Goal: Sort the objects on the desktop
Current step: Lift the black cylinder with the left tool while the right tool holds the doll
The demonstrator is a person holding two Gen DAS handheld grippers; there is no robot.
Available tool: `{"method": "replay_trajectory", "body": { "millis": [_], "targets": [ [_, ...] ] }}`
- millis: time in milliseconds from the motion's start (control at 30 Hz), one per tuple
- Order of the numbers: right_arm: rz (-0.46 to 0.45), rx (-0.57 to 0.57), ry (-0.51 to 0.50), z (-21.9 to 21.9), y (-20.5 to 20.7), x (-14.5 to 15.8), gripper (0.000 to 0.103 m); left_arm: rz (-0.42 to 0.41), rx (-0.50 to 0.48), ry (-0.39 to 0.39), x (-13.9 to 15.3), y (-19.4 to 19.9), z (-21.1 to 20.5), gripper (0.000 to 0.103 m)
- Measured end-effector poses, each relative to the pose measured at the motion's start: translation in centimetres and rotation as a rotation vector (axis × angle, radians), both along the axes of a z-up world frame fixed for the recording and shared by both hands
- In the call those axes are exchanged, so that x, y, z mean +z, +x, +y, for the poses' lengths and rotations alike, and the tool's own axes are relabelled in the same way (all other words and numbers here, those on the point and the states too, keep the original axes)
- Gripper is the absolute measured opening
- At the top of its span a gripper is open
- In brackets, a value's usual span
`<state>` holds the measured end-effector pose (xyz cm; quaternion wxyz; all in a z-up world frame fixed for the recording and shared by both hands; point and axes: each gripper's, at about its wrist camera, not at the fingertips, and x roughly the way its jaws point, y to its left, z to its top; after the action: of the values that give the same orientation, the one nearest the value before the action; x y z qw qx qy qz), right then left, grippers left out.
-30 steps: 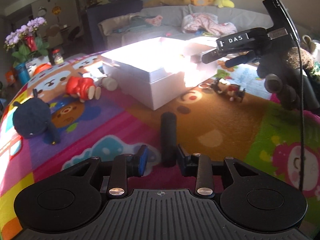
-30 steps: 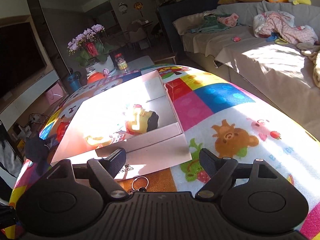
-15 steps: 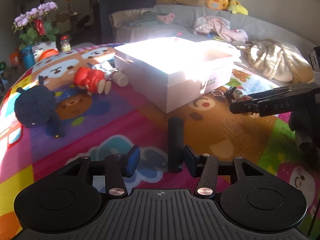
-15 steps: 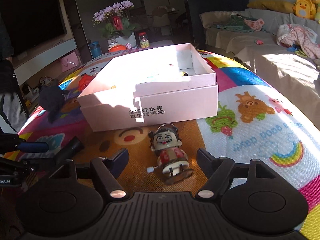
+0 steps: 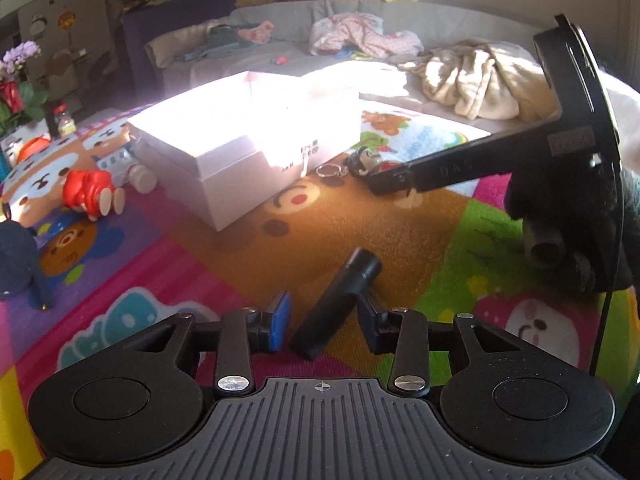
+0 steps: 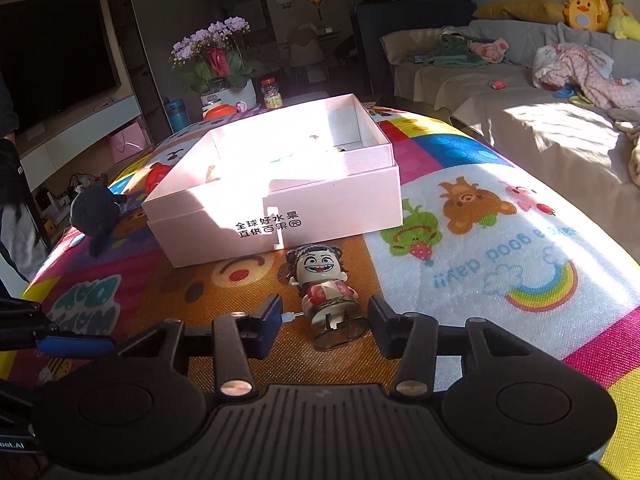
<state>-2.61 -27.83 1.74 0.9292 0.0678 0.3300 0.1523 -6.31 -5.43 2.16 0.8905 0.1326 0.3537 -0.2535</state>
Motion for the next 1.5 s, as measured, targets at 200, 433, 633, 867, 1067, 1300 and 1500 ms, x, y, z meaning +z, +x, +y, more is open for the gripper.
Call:
{"method": "replay_trajectory", "body": {
  "millis": [200, 433, 633, 867, 1067, 1300, 1500],
  "targets": [
    [-0.004, 0.004, -0.003, 0.1, -0.1, 0.0, 0.050, -0.013, 0.067, 0.095, 0.0, -0.2, 1.1, 0.054],
    [-0.010, -0.001, -0.008, 0.2, -0.3, 0.0, 0.050, -0.140, 0.149, 0.191, 1.1, 0.3, 1.3, 0.055],
    [-0.019, -0.001, -0.013, 0.2, -0.4, 0.1, 0.052, -0.023, 0.153, 0.062, 1.1, 1.4, 1.9, 0.055],
    [-0.012, 0.018, -0.036, 0.7, -0.2, 0.0, 0.052, -0.087, 0.243, 0.086, -0.3, 4.3, 1.3, 0.058],
    [-0.008, 0.031, -0.051, 1.0, -0.2, 0.0, 0.052, -0.092, 0.252, 0.065, -1.0, 6.8, 1.7, 0.051],
    [-0.029, 0.068, -0.136, 2.2, 0.8, 0.2, 0.052, -0.114, 0.197, 0.065, -1.1, 7.0, 1.7, 0.046],
    [-0.028, 0.091, -0.180, 2.7, 1.7, 0.6, 0.038, -0.110, 0.150, 0.055, -1.1, 8.0, 1.6, 0.049]
  ]
}}
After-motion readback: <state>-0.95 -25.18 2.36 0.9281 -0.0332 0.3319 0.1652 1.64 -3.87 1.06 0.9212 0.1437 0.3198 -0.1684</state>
